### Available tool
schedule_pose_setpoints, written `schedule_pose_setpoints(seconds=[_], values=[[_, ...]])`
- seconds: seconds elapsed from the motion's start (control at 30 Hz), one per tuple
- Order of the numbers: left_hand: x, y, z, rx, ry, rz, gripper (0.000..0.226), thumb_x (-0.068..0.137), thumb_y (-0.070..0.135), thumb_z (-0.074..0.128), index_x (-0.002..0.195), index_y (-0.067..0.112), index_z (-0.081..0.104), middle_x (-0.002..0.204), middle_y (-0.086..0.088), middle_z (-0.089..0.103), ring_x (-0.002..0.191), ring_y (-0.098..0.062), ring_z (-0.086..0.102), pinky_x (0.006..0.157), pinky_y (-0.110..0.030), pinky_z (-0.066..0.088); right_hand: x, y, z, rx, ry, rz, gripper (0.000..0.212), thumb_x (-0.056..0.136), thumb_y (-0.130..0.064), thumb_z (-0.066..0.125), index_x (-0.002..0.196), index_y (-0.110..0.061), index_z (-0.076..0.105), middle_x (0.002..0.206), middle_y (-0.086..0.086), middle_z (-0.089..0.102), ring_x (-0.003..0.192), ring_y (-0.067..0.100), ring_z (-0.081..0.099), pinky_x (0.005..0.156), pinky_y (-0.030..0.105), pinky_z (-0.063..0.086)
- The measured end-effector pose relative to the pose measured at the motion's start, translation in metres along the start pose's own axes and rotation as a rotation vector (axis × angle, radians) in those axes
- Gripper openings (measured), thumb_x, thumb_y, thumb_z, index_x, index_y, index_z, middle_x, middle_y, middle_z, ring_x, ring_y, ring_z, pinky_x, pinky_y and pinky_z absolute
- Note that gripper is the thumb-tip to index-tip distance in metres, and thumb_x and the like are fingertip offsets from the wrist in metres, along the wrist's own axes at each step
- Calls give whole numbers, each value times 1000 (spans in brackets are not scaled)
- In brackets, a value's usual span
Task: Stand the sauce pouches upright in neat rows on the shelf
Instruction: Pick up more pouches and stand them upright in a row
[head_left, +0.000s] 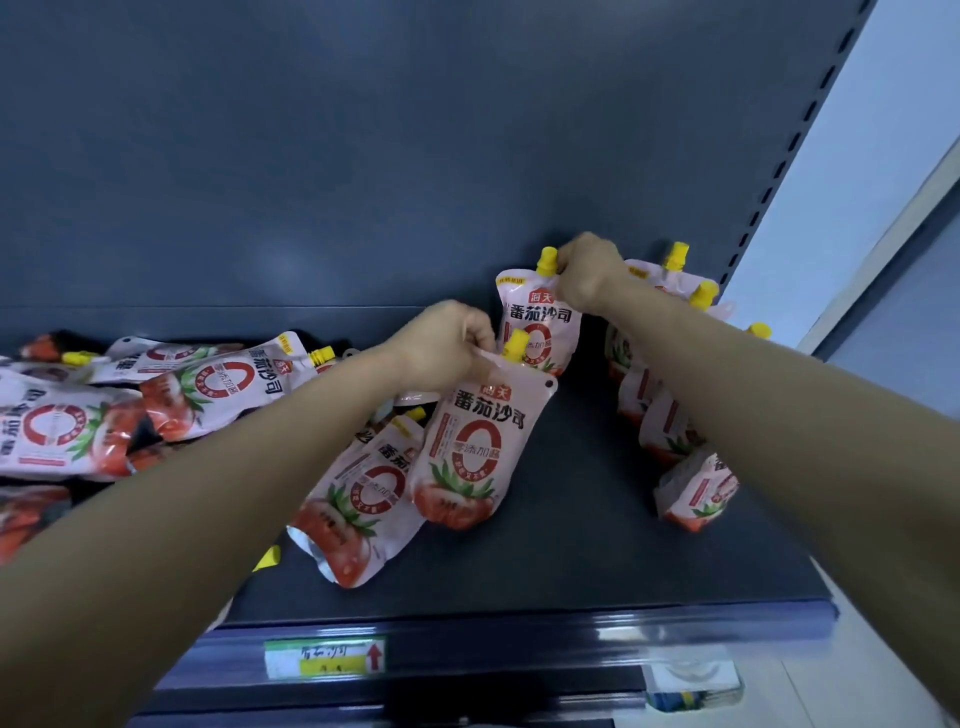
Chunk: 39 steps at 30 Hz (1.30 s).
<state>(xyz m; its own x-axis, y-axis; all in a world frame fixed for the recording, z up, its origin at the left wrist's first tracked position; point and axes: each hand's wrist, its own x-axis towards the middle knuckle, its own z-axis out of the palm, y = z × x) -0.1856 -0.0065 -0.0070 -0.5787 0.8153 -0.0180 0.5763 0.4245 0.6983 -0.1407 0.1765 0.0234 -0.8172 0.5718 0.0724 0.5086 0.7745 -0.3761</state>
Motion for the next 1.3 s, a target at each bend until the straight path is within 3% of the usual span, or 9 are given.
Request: schedule_pose_setpoints(seconds=[0.17, 0.27, 0.4, 0.57, 0.67, 0.73, 0.93, 1.17, 1.3], values=[[16, 14, 7, -201, 192, -16, 8, 74, 7, 75, 81, 6, 71, 85, -8, 72, 77, -18, 66, 75, -29, 54, -4, 0, -22, 87, 2, -12, 29, 90, -2, 46, 110, -1, 68, 117, 18, 66, 103, 29, 60, 87, 32, 48], [28, 21, 14, -266, 306, -23, 9, 74, 6, 74, 84, 5, 73, 92, -8, 73, 83, -13, 66, 80, -27, 53, -13, 6, -33, 131, 64, 0, 30, 89, -4, 48, 111, -3, 68, 119, 17, 65, 113, 32, 59, 96, 35, 48], [39, 29, 29, -270, 406, -18, 5, 76, 6, 72, 77, 10, 74, 102, -2, 72, 94, -11, 65, 85, -26, 52, -27, 16, -40, 92, 146, -26, 32, 85, 5, 44, 103, 2, 71, 113, 17, 70, 109, 34, 61, 94, 40, 52], [41, 31, 33, -223, 348, 23, 18, 78, 5, 70, 68, 21, 68, 87, 2, 67, 80, -9, 61, 72, -19, 46, -35, 21, -45, 140, 165, -12, 35, 86, 1, 46, 108, -10, 72, 117, 10, 69, 112, 27, 62, 98, 32, 50], [34, 29, 28, -193, 311, 37, 6, 80, 7, 68, 79, 13, 70, 92, -1, 68, 83, -11, 63, 72, -19, 48, -41, 15, -43, 131, 159, -39, 36, 87, 1, 47, 112, -10, 70, 121, 10, 67, 114, 26, 61, 98, 32, 50], [25, 27, 22, -178, 291, 58, 5, 82, 7, 67, 82, 12, 68, 92, -2, 66, 74, -10, 62, 61, -12, 50, -45, 9, -40, 92, 169, -58, 36, 86, -2, 47, 113, -11, 69, 121, 11, 67, 113, 28, 61, 97, 35, 50], [-13, 14, -24, 73, 341, 129, 15, 82, 9, 66, 97, 10, 66, 96, -3, 67, 88, -14, 60, 81, -22, 45, -63, -29, -31, -20, 217, -181, 32, 85, -7, 48, 111, -14, 67, 115, 15, 66, 105, 36, 62, 89, 43, 53], [-70, -23, -60, 410, 190, 120, 29, 83, 14, 66, 111, 11, 63, 115, -5, 64, 106, -20, 58, 91, -28, 43, -82, -76, 14, -124, -85, -295, 14, 84, -13, 60, 83, -2, 68, 93, 14, 69, 91, 32, 63, 83, 40, 54], [-96, -47, -65, 524, 76, 92, 27, 83, 17, 66, 110, 18, 63, 115, -4, 62, 104, -24, 58, 90, -37, 47, -89, -90, 56, -262, -403, -260, 25, 84, -26, 67, 73, -3, 62, 75, 6, 58, 68, 21, 55, 60, 28, 46]])
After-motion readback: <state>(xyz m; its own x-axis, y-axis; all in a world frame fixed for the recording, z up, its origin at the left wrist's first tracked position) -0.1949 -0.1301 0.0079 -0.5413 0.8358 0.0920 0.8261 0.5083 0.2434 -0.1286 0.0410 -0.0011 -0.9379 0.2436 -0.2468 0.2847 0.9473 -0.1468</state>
